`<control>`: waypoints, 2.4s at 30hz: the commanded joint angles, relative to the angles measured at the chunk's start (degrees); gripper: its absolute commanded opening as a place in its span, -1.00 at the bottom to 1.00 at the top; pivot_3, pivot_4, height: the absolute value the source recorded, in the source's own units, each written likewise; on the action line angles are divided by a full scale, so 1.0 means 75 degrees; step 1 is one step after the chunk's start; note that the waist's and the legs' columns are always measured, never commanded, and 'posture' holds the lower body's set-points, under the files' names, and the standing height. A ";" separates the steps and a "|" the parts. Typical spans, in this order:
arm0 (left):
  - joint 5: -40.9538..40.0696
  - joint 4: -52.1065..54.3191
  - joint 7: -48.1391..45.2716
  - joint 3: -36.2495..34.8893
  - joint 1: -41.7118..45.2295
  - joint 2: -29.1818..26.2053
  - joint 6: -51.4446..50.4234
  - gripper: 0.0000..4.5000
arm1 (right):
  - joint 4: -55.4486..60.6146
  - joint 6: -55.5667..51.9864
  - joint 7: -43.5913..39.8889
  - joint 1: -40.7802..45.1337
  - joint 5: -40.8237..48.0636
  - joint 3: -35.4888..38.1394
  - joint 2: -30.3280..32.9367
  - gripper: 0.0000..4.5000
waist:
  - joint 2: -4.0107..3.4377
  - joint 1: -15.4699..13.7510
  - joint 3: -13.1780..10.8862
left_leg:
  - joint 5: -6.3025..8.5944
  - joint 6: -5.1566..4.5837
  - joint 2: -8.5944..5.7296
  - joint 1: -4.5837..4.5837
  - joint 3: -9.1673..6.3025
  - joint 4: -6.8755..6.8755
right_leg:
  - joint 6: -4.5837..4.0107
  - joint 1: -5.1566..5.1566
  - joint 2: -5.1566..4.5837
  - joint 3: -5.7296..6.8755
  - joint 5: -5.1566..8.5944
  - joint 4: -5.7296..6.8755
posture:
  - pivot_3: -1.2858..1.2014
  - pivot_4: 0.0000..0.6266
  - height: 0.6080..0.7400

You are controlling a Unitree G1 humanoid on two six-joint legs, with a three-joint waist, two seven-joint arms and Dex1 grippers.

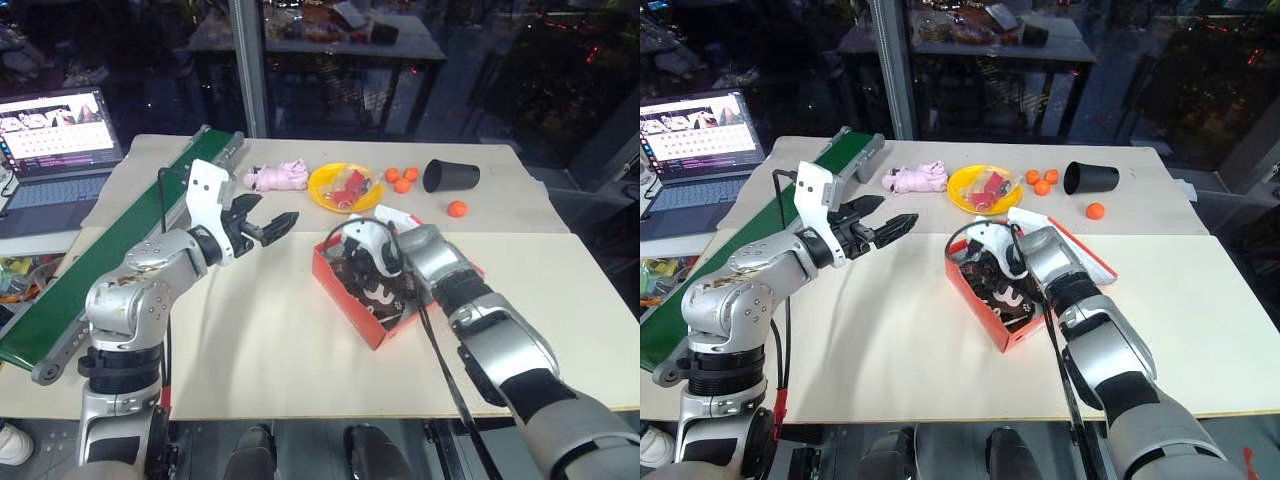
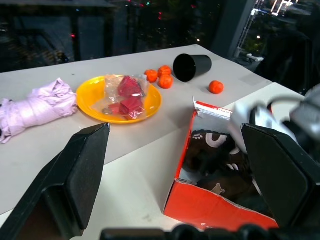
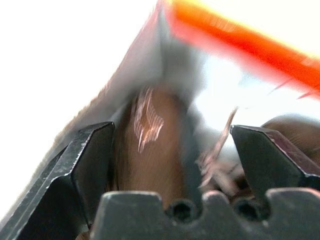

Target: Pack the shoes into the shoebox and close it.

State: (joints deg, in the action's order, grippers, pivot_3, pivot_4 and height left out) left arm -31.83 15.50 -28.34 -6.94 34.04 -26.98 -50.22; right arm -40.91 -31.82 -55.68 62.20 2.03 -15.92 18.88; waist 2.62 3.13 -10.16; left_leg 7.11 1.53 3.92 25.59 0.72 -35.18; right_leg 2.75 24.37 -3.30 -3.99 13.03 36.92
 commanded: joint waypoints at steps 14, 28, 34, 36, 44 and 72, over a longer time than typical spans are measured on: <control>0.0655 -0.1587 -0.4841 0.2642 0.1442 -0.1615 0.1544 1.00 | 0.8828 -0.6175 0.1371 -0.4433 0.1853 0.4703 0.3551 0.27 | -0.0003 -0.0394 -0.0002 | 0.0001 0.0002 -0.0003 0.0034 0.0020 -0.0003 | -0.0060 0.0027 -0.0018 0.0003 0.0043 -0.0023 | 0.03 -0.52 1.00; 0.1278 -0.2610 -0.5797 0.2889 0.2336 -0.1238 0.1979 1.00 | 0.7110 -0.1979 0.3066 -0.7529 0.1208 0.4998 0.1611 -0.99 | -0.0016 -0.0064 0.0009 | 0.0004 -0.0006 -0.0006 -0.0020 0.0012 -0.0019 | 0.0030 -0.0021 -0.0009 -0.0015 0.0052 -0.0016 | 0.03 -0.52 1.00; 0.1264 -0.2356 -0.5708 0.2736 0.2263 -0.1394 0.1718 1.00 | 0.4028 0.1361 0.3403 -0.6718 0.0311 0.3848 0.1441 -0.99 | -0.0027 -0.0074 0.0003 | 0.0004 -0.0007 -0.0010 -0.0013 0.0013 -0.0011 | 0.0048 -0.0015 -0.0009 -0.0016 0.0050 -0.0020 | 0.03 -0.52 1.00; 0.1282 -0.2267 -0.5646 0.2682 0.2248 -0.1463 0.1653 1.00 | 0.3066 0.2225 0.3615 -0.6276 0.0141 0.3679 0.1363 -0.99 | -0.0030 -0.0072 0.0000 | 0.0004 -0.0007 -0.0009 -0.0012 0.0010 -0.0007 | 0.0051 -0.0014 -0.0006 -0.0014 0.0052 -0.0018 | 0.03 -0.52 1.00; 0.1265 -0.2080 -0.5559 0.2515 0.2202 -0.1704 0.1458 1.00 | 0.1245 0.4955 0.3872 -0.5139 0.0300 0.3621 0.1023 -0.99 | -0.0038 -0.0058 -0.0005 | 0.0004 -0.0007 -0.0010 -0.0015 0.0007 -0.0003 | 0.0051 -0.0016 -0.0005 -0.0015 0.0051 -0.0016 | 0.03 -0.52 1.00; 0.1391 -0.2092 -0.5670 0.2527 0.2289 -0.1670 0.1458 1.00 | 0.6242 0.3183 0.2765 -0.6180 0.1336 0.2895 0.1312 -0.99 | -0.0045 -0.0071 -0.0009 | 0.0003 -0.0007 -0.0008 -0.0022 0.0003 -0.0007 | 0.0047 -0.0016 -0.0001 -0.0015 0.0054 0.0007 | 0.03 -0.52 1.00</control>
State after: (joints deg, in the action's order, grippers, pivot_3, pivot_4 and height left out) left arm -21.54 -1.00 -70.60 13.42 49.82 -38.64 -39.99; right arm 1.10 -5.74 -34.32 15.99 10.39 6.54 28.52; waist 2.28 2.60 -10.22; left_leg 7.14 1.47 3.85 25.44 0.75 -35.24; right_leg 3.09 24.25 -3.31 -4.10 13.44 36.97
